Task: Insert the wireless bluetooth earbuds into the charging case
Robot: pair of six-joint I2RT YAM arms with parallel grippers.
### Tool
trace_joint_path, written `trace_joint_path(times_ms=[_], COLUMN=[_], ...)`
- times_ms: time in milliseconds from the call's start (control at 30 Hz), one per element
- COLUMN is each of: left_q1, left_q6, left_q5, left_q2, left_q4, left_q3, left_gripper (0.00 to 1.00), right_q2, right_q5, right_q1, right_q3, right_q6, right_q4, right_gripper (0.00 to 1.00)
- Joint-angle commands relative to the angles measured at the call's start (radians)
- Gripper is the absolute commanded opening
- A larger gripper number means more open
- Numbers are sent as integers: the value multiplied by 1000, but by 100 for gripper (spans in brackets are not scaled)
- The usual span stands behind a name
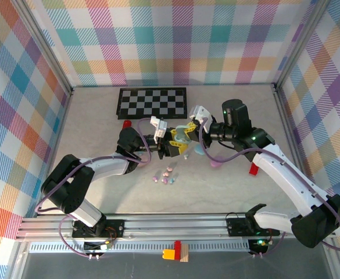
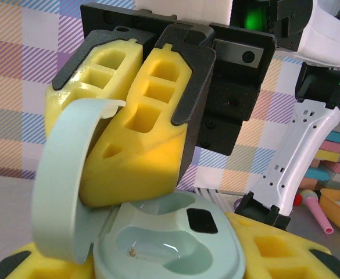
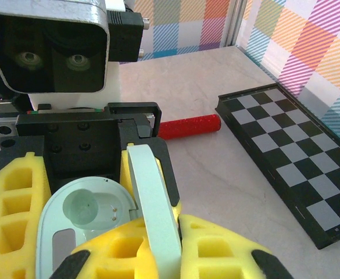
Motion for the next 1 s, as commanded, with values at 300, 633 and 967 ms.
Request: trace_joint_path(times_ms=[300, 633, 967], left_q1=[18, 59, 139], left_q6=[22, 35, 39], left_q5=[8, 2, -6], left_q2=[9, -3, -46], left_q4=[67, 76, 76], left_q3=[11, -17, -62], left_gripper=[32, 32, 32], right_q2=[-167, -300, -33], right_q5=[-96, -95, 132], right_q1=[-55, -293, -231], right_q3=[-118, -351, -337], right_q6=[150, 624, 906], right_q4=[206, 443, 267], right_gripper=[68, 86, 80])
